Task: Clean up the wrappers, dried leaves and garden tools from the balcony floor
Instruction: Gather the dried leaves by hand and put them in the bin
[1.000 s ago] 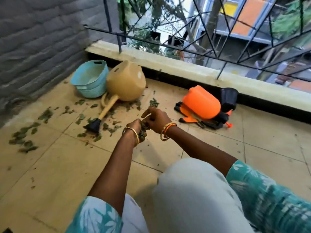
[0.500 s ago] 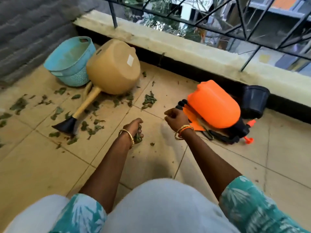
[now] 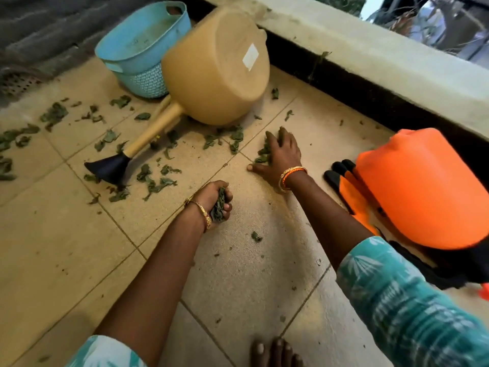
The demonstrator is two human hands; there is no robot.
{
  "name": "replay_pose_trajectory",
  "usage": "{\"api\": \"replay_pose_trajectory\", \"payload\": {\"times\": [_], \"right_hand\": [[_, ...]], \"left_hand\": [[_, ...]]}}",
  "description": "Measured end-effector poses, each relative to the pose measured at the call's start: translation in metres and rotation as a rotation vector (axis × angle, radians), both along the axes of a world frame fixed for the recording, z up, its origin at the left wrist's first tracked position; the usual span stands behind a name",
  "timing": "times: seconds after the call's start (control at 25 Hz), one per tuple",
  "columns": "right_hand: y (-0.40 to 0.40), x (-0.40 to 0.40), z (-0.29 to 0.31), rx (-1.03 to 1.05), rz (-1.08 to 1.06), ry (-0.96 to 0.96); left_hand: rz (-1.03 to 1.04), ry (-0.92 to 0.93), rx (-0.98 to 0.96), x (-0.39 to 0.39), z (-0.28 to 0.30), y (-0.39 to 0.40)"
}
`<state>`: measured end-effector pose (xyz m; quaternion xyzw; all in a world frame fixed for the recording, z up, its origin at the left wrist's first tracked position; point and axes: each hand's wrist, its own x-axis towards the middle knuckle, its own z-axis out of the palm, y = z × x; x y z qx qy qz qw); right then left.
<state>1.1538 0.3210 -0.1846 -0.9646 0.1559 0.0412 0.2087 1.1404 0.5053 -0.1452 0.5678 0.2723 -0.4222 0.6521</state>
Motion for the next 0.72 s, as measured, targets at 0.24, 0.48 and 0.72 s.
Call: {"api": "replay_pose_trajectory", "payload": {"times": [0.24,0.48,0.72], "right_hand": [[-0.005,-0.010,-0.029,0.038,0.073,-0.437],[-0.011,0.000,0.006,0.862,-0.485,-0.434],[0.036,-0.026,0.027,1.934,-0.733,-0.220]], "left_hand": [[0.009,-0.049,0.008,0.011,-0.003,0.015],[0.005,-0.030,-0.048,0.015,-0.002,0.024],[-0.095,-0.065,0.009,0.017,0.004,0.012]]}}
